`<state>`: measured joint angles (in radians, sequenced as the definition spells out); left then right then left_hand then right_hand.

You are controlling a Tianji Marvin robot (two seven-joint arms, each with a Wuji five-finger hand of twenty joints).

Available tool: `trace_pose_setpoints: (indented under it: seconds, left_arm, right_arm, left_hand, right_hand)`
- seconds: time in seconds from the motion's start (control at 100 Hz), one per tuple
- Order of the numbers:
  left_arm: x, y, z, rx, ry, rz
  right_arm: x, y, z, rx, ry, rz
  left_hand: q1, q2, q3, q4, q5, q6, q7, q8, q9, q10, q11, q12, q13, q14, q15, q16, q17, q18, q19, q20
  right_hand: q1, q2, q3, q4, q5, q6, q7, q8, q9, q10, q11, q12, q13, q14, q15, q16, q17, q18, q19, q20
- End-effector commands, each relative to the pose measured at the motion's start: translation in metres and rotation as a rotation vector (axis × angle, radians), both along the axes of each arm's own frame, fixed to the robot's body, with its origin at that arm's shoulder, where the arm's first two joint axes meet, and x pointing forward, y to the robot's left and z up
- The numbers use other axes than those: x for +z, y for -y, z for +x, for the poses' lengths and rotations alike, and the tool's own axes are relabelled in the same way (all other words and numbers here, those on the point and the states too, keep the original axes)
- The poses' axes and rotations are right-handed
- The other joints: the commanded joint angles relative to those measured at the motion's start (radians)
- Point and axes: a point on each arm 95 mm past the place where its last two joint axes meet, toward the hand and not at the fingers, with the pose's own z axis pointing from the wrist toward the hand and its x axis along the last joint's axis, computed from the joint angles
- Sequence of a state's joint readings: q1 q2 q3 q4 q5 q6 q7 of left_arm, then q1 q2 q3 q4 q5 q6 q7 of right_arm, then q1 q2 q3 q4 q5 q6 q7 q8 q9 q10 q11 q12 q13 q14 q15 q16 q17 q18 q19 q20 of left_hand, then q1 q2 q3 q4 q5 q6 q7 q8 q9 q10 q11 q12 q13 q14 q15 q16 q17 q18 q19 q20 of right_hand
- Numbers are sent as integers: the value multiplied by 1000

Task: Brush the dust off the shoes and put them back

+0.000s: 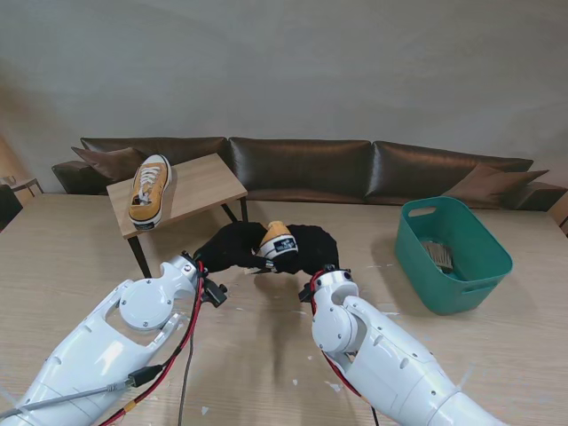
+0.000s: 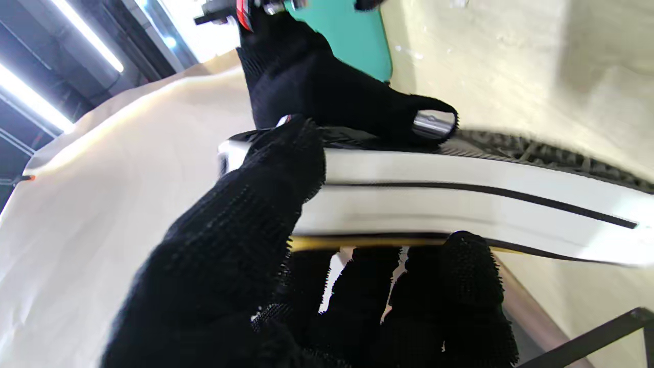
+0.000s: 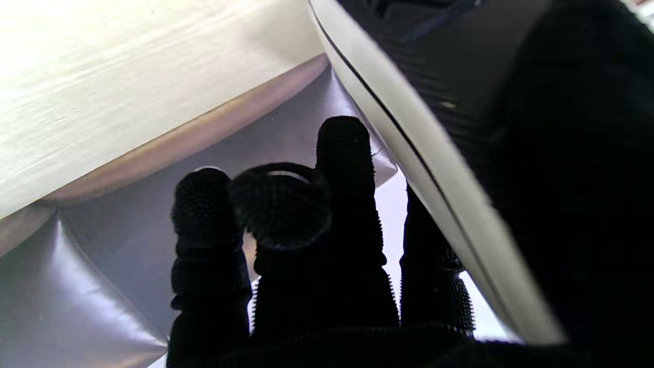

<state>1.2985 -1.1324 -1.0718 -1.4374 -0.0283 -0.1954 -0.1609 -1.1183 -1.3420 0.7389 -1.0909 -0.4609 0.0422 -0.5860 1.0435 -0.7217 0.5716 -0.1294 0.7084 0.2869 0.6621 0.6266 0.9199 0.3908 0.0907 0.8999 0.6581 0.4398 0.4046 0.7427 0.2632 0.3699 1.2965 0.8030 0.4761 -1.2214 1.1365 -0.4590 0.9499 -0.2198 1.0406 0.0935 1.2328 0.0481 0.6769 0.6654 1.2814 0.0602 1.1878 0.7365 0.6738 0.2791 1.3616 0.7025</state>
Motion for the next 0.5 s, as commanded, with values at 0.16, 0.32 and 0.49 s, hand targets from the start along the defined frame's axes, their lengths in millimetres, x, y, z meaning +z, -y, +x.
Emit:
trace_pose_setpoints:
  seconds: [0.16,0.32,0.49]
  left_arm:
    - [-9,19,-22,-104,-41,41]
    - [-12,16,-29,-94,-39,76]
    - [-18,18,-35,-68,-45,68]
  right_arm:
    - [-4,6,4,36,75,-141]
    - [-12,7,-6,52,76,-164]
    - [-21,6,-21,53,67,-180]
  left_hand:
    - [-236,105,119,31,-4,-181,-394,-158,-47,-100,181,-184,-15,-41,277,75,-82,-41,-45,76]
    - [-256,130,96,30,-1,-182,-429,-188,-68,-85,158,-193,-33,-26,270,77,-100,-40,-58,83]
    - [-262,163,60,31,39,-166,-396,-168,-49,-71,155,-192,-22,-7,278,83,-98,-22,-62,95]
  right_hand:
    - [142,248,240,120,69,32,164,49,34,-9,33,30,35,-47,22,12,141,-16,41,10]
    - [140,251,245,120,66,45,172,49,33,3,40,31,35,-45,24,12,144,-14,40,8]
    - [139,249,248,119,62,61,176,51,32,9,47,29,35,-31,35,13,141,1,46,10]
